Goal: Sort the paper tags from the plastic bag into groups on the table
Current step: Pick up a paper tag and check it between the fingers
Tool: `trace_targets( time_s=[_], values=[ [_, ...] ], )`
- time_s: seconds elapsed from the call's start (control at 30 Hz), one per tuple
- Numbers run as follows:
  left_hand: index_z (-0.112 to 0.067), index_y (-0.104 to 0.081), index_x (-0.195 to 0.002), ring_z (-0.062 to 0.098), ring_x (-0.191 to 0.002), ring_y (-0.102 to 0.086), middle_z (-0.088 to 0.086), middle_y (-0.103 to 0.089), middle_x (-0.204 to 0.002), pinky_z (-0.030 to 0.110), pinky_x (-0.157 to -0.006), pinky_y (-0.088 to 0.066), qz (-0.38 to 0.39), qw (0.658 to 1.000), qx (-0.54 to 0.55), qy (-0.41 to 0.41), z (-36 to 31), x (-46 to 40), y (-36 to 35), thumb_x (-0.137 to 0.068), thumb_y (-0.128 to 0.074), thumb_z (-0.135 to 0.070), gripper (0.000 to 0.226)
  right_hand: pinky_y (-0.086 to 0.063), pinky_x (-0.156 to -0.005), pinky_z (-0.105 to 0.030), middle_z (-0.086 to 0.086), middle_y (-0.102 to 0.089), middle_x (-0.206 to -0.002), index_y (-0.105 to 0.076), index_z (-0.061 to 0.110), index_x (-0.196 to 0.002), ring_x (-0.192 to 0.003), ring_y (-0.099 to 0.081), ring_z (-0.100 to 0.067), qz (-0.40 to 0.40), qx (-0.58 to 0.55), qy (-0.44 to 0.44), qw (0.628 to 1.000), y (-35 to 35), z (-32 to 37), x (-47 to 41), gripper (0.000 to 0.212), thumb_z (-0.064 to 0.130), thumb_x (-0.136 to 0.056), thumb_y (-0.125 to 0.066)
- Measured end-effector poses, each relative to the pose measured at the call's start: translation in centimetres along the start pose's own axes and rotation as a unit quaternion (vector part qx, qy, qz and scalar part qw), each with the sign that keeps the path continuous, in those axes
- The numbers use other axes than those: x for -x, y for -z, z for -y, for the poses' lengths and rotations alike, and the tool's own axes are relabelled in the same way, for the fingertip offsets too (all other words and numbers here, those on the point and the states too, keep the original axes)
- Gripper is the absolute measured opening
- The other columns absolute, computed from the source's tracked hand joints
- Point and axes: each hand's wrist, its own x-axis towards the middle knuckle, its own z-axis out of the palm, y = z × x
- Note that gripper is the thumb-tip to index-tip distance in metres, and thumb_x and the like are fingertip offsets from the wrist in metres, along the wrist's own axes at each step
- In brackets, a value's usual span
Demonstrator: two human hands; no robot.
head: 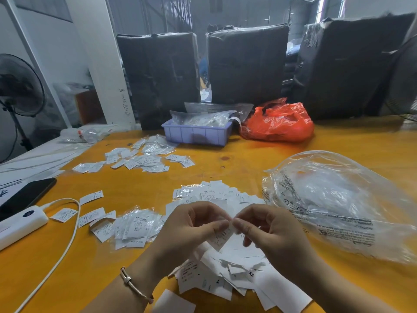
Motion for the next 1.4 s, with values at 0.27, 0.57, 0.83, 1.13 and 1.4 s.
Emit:
trace_targets(
  time_s=[0.27, 0.57, 0.83, 1.13, 1.4],
  values=[
    [-0.02, -0.073, -0.076, 0.012, -0.072, -0.065, -0.004, -0.071, -0.071, 0.023, -0.059, -0.048, -0.261, 0.958, -0.096, 0.063, 0.0, -0.4, 7.3, -0.085, -0.073, -0.018, 0.009, -0.054, -0.054, -0.038, 0.006, -0.067, -0.065, -0.07, 0.021, -0.082, -0.057, -0.062, -0.014, -0.134, 0.122, 0.033, 0.983, 3.5, -0.4, -1.1, 0.007, 0.016, -0.086, -0.067],
    [-0.016, -0.075, -0.066, 0.021, -0.062, -0.054, 0.006, -0.069, -0.074, 0.027, -0.054, -0.039, -0.251, 0.896, -0.265, 0.254, 3.4, -0.7, 12.5, -0.088, -0.068, -0.017, 0.023, -0.041, -0.069, -0.037, -0.003, -0.068, -0.072, -0.07, 0.014, -0.075, -0.07, -0.06, -0.03, -0.197, 0.438, -0.064, 0.875, 7.3, -1.9, -2.0, 0.009, 0.011, -0.082, -0.067],
    [-0.034, -0.064, -0.097, 0.021, -0.105, -0.056, 0.0, -0.061, -0.115, 0.037, -0.081, -0.045, -0.299, 0.865, -0.366, 0.165, 3.5, -0.6, 11.7, -0.084, -0.074, -0.024, 0.019, -0.04, -0.089, -0.037, 0.0, -0.059, -0.118, -0.061, 0.022, -0.116, -0.115, -0.048, -0.024, -0.081, 0.58, -0.228, 0.778, 9.4, -2.7, -2.6, 0.048, 0.059, -0.086, -0.058],
    [-0.028, -0.069, -0.098, 0.022, -0.118, -0.052, -0.004, -0.059, -0.119, 0.044, -0.094, -0.047, -0.271, 0.894, -0.355, 0.045, 1.9, -0.6, 6.7, -0.09, -0.068, -0.017, 0.014, -0.04, -0.069, -0.03, -0.001, -0.063, -0.093, -0.071, 0.019, -0.087, -0.088, -0.055, -0.023, -0.109, 0.569, -0.211, 0.788, 10.0, -3.9, -2.4, 0.017, 0.013, -0.089, -0.055],
    [-0.025, -0.07, -0.093, 0.011, -0.109, -0.055, -0.016, -0.061, -0.106, 0.017, -0.081, -0.041, -0.202, 0.924, -0.323, -0.038, 1.6, -0.4, 3.7, -0.089, -0.069, -0.011, 0.015, -0.035, -0.061, -0.032, -0.011, -0.065, -0.082, -0.074, 0.007, -0.079, -0.083, -0.056, -0.034, -0.237, 0.521, -0.131, 0.809, 10.1, -3.5, -2.7, 0.011, 0.011, -0.087, -0.067]
  ],
)
